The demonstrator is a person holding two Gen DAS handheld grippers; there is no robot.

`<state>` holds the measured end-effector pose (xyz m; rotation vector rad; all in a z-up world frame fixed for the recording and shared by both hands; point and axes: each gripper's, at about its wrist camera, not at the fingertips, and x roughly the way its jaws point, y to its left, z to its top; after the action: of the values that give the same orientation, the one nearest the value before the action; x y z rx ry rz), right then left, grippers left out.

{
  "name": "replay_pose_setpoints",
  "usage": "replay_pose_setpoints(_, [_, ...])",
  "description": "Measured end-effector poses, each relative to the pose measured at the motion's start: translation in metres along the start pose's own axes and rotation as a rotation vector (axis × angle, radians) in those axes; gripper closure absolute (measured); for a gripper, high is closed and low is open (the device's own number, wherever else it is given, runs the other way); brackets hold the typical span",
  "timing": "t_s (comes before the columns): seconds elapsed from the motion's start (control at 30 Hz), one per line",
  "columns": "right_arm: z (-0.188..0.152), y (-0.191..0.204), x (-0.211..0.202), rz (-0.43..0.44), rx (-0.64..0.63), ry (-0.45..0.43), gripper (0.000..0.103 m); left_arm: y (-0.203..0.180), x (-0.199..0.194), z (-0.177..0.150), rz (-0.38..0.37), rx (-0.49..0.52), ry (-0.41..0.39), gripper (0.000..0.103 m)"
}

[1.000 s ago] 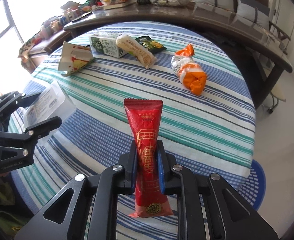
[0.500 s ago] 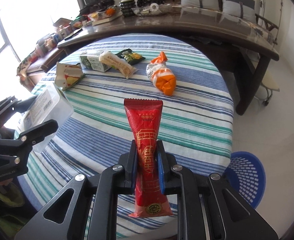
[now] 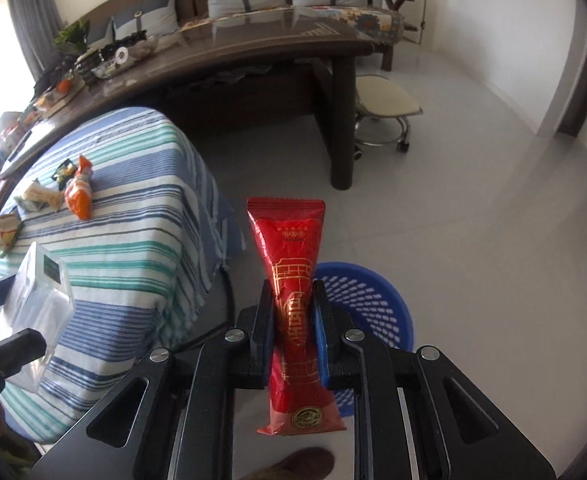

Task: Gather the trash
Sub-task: 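Carry box and red wrapper to the blue wastebasket and open both tools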

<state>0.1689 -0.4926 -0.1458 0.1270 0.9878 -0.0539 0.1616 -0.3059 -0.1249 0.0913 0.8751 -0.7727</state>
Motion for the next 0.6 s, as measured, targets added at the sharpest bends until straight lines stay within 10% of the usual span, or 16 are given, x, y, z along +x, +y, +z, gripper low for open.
replay_pose_setpoints(0.6, [-0.02,-0.107,0.069,0.061,0.259,0.113,0.082,-0.05,0.155,0.018,-0.039,0.049,0.112,0.04])
